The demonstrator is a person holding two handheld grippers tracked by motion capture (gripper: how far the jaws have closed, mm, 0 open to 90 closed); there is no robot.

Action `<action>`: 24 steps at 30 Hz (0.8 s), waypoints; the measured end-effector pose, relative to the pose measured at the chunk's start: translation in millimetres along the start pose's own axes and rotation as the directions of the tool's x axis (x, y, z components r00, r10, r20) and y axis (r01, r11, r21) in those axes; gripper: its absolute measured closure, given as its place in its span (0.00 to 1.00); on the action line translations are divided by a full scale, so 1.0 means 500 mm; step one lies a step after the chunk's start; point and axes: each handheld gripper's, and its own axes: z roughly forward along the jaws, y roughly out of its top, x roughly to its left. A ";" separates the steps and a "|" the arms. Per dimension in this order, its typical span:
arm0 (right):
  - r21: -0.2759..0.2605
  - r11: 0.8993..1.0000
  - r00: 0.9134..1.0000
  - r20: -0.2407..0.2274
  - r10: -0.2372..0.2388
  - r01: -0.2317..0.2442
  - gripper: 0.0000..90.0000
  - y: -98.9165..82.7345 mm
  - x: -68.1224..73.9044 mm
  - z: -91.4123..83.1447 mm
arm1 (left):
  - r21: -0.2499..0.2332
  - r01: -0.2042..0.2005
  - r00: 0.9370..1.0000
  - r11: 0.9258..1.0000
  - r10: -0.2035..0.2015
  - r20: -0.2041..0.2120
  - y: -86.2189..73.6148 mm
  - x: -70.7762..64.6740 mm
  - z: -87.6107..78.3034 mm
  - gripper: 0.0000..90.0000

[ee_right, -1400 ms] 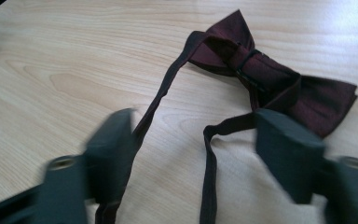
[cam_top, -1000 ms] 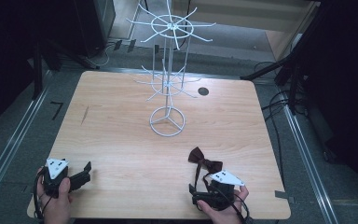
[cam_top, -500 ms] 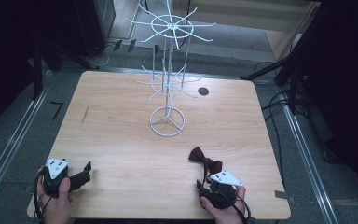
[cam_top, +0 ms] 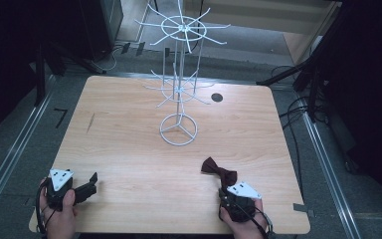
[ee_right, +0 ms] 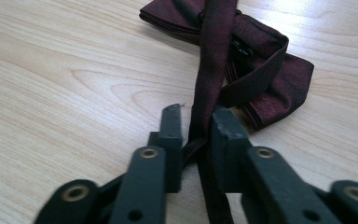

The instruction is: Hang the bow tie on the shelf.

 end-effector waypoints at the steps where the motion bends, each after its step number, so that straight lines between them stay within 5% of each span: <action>1: -0.002 1.000 1.000 -0.009 -0.010 0.010 0.95 0.000 -0.002 0.001 | 0.000 -0.001 1.000 1.000 0.001 0.000 0.000 0.000 0.000 0.15; 11: -0.018 0.999 0.999 -0.037 -0.031 0.031 1.00 -0.003 -0.005 0.000 | -0.002 0.002 1.000 1.000 -0.002 -0.004 0.000 0.000 0.001 0.15; 17: -0.119 0.993 0.999 -0.039 -0.022 0.018 1.00 0.004 -0.003 -0.022 | 0.000 -0.001 1.000 1.000 0.001 -0.004 0.000 -0.002 0.001 0.15; 24: -0.261 0.965 1.000 -0.013 -0.012 0.008 1.00 0.022 -0.003 -0.064 | -0.006 -0.002 1.000 1.000 0.002 -0.005 0.000 -0.001 0.000 0.15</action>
